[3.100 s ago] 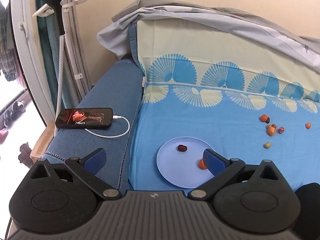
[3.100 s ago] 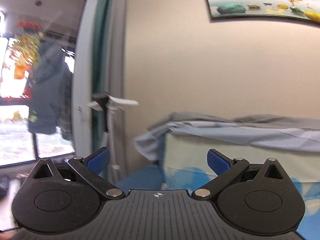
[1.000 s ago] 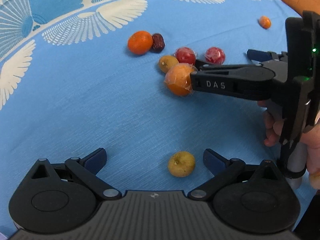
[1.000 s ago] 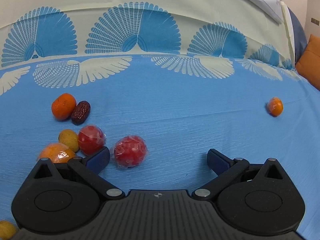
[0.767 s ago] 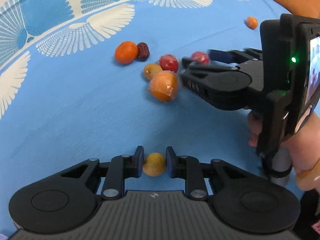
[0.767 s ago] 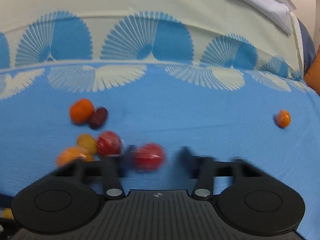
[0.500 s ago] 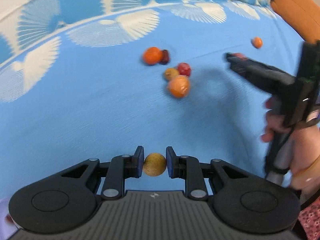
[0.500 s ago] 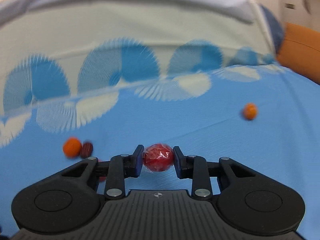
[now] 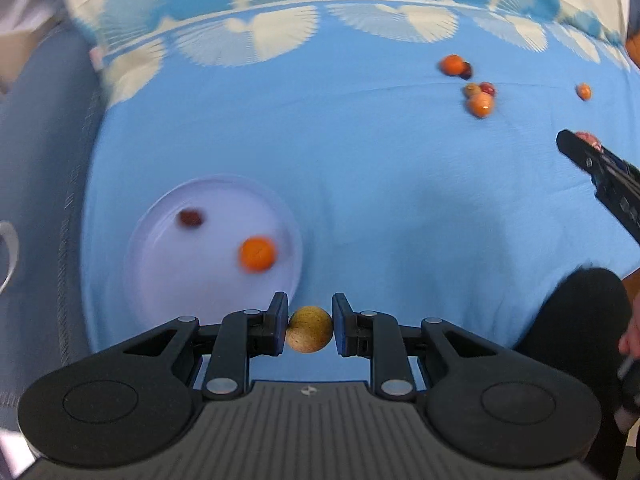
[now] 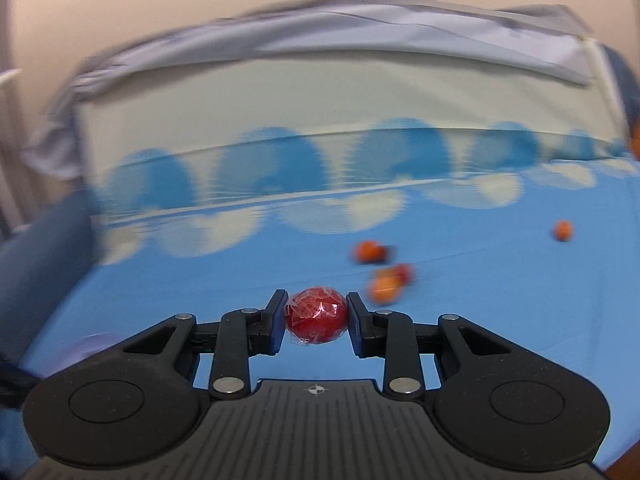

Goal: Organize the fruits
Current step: 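Carry both fruits to the blue plate and open both tools to release, then withdraw both open tools from the plate, then grasp a wrapped orange with the left tool while the right grasps a mandarin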

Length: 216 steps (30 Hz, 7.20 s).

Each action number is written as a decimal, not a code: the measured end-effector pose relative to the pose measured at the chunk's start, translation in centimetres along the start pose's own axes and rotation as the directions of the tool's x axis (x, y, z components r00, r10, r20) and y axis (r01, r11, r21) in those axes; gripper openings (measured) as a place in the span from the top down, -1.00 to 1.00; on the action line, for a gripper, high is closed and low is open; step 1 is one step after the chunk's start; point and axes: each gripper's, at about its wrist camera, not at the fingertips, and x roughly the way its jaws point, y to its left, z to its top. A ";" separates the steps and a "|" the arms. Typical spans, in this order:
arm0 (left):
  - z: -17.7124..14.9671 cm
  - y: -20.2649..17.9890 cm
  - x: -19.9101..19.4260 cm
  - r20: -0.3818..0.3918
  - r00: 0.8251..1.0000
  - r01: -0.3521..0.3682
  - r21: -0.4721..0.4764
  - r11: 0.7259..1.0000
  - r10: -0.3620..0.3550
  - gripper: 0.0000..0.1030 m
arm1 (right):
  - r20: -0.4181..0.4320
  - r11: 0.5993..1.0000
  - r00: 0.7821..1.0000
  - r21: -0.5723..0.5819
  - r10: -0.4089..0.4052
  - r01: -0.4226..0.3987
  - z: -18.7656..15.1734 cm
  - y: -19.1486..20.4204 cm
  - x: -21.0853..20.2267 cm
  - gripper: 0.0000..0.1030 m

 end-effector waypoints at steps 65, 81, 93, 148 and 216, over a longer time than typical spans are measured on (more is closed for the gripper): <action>-12.6 11.1 -6.4 0.194 0.977 0.135 -0.249 0.959 -0.087 0.50 | -0.208 0.852 0.944 -0.413 0.255 -0.321 -3.7 19.3 -11.9 0.36; -7.6 14.4 -3.0 0.188 0.981 0.091 -0.271 0.958 -0.040 0.50 | -0.261 0.844 0.935 -0.419 0.240 -0.334 -3.8 21.9 -5.8 0.36; -2.4 15.0 5.3 0.083 0.996 0.061 -0.242 0.968 -0.042 0.50 | -0.375 0.840 0.900 -0.395 0.224 -0.373 -4.9 23.6 3.5 0.36; -13.5 10.5 -5.6 0.164 0.969 -0.146 -0.235 0.961 0.187 -0.99 | -0.185 0.897 0.973 -0.394 0.136 -0.200 -4.2 19.8 -10.7 -0.99; 8.9 -10.9 2.4 0.158 0.978 0.124 0.102 0.987 -0.139 -0.99 | 0.095 0.858 0.857 0.152 -0.507 0.490 3.1 -15.9 -1.8 -0.99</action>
